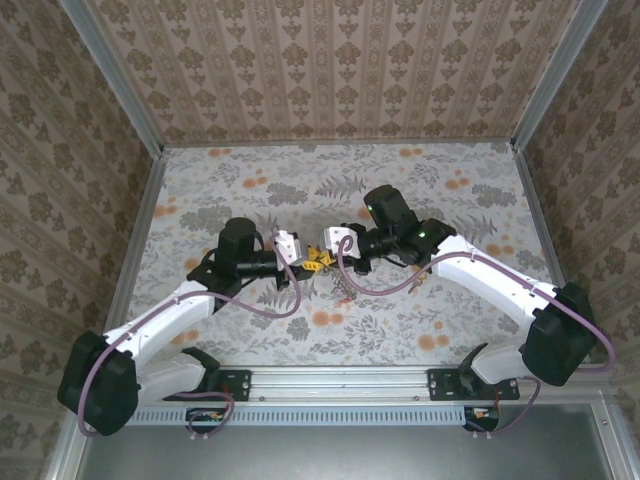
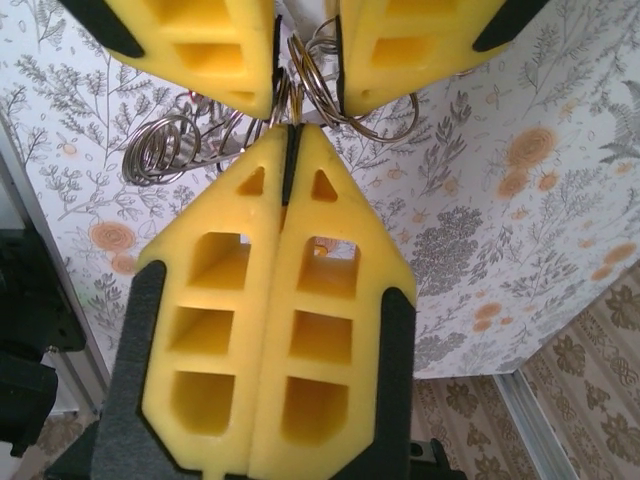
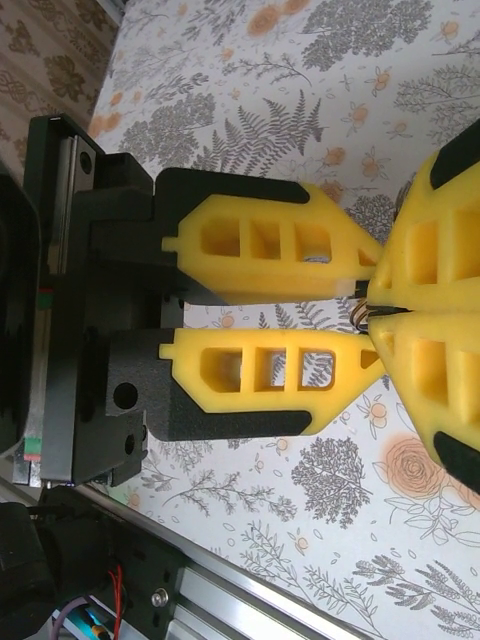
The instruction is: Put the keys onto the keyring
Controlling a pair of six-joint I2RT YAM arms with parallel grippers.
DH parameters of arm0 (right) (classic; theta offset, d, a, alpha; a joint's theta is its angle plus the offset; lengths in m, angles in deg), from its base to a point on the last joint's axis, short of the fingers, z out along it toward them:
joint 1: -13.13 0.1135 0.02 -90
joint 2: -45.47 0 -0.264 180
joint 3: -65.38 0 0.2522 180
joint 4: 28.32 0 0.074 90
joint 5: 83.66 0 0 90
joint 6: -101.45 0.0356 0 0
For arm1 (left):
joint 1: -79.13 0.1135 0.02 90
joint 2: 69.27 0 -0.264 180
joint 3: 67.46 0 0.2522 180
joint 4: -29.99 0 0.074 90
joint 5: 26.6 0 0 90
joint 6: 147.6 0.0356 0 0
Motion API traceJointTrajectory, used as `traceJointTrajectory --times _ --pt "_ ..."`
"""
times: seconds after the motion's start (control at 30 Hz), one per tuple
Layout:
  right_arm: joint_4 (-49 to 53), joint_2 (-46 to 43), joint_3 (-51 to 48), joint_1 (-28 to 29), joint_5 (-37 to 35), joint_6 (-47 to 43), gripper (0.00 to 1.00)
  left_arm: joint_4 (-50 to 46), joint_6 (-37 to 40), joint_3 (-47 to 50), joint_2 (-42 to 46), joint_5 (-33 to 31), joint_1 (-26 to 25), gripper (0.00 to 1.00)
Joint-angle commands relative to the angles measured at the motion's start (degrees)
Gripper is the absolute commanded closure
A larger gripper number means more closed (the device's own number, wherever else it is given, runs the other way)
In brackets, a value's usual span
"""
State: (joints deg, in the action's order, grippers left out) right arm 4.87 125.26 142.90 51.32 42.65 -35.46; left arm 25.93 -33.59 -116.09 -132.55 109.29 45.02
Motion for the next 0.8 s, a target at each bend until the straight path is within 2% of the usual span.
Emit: traceJointTrajectory --times 0.0,0.2,0.37,0.5,0.6,0.77 --pt "-3.89 -0.51 -0.47 1.53 3.28 0.51 1.0 1.45 1.73 0.34 -0.27 1.49 -0.96 0.88" --pt "-3.33 -0.51 -0.56 1.53 1.12 0.2 1.0 1.56 2.07 0.5 0.42 0.22 -1.14 1.0" --pt "-1.73 -0.51 -0.49 1.44 -0.43 -0.08 1.0 1.47 2.95 1.12 1.73 -1.85 -1.14 1.0" --pt "-0.23 -0.51 -0.04 0.47 -0.48 0.11 0.91 1.9 2.99 1.64 2.51 -2.77 -1.14 1.0" --pt "1.91 -0.51 1.36 -1.76 1.59 2.46 0.78 2.08 3.21 2.08 2.84 -2.73 -1.13 1.0" --pt "2.02 -1.62 -0.19 -3.85 3.24 3.35 0.71 4.16 2.69 3.29 2.88 -0.89 -1.14 1.0"
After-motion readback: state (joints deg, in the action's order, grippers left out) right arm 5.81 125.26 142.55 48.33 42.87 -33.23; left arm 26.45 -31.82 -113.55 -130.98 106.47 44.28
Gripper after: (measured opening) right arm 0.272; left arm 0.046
